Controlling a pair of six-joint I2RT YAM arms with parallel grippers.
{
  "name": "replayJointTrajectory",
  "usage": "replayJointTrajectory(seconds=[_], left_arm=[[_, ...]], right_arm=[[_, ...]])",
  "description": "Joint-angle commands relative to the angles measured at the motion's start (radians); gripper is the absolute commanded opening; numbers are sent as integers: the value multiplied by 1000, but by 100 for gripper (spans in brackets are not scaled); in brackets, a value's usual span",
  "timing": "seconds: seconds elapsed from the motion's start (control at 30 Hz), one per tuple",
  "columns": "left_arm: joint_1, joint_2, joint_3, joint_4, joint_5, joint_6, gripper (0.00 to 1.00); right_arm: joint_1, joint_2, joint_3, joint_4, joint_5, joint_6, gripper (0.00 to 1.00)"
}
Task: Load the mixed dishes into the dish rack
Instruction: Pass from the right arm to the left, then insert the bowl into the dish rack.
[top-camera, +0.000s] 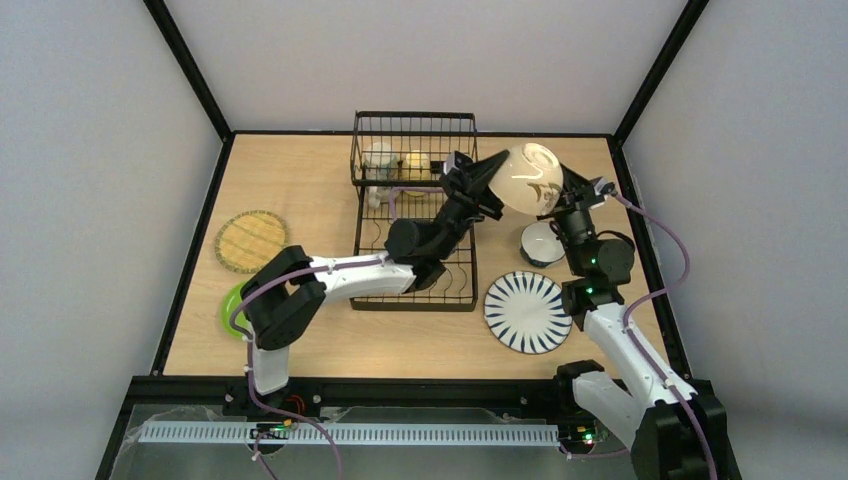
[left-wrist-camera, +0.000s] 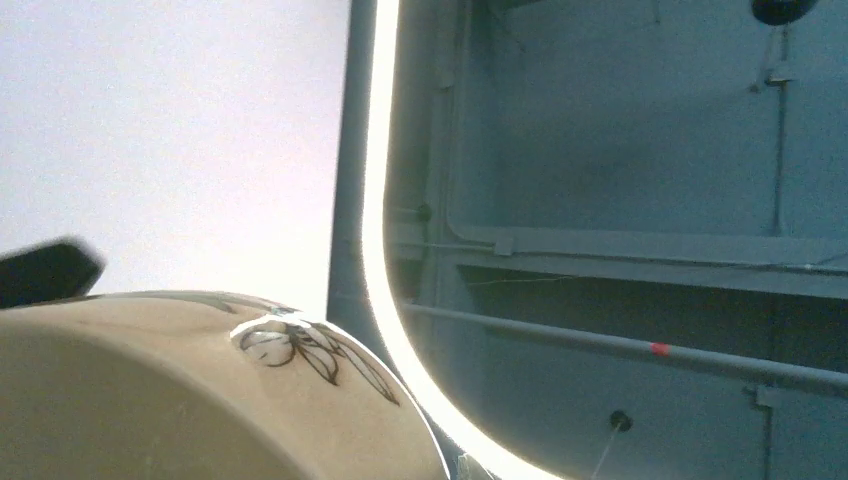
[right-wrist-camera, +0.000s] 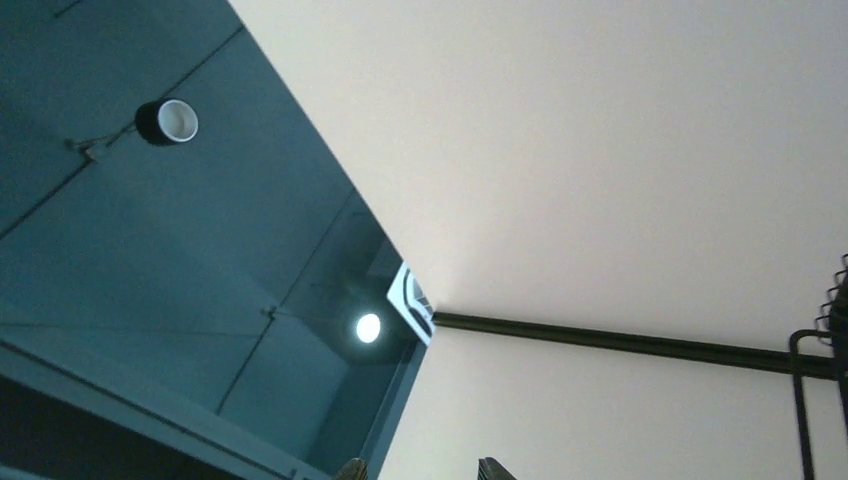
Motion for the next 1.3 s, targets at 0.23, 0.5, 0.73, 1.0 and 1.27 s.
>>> replayJointTrajectory(seconds=[0.23, 0.5, 0.73, 1.0, 1.27], left_arm=[[15, -58, -88, 6, 135, -142, 2], [119, -165, -192, -61, 242, -55, 2], [237, -331, -288, -289, 416, 109, 2], [318, -494, -313, -728, 622, 436, 2], [327, -597, -515, -830, 648, 569, 2]], right_arm=[[8, -22, -28, -47, -13, -52, 60], [7, -90, -34, -189, 13, -154, 61], [5, -107, 1, -334, 3, -317, 61], [6, -117, 80, -568, 20, -558, 61], [4, -150, 85, -655, 68, -652, 62]])
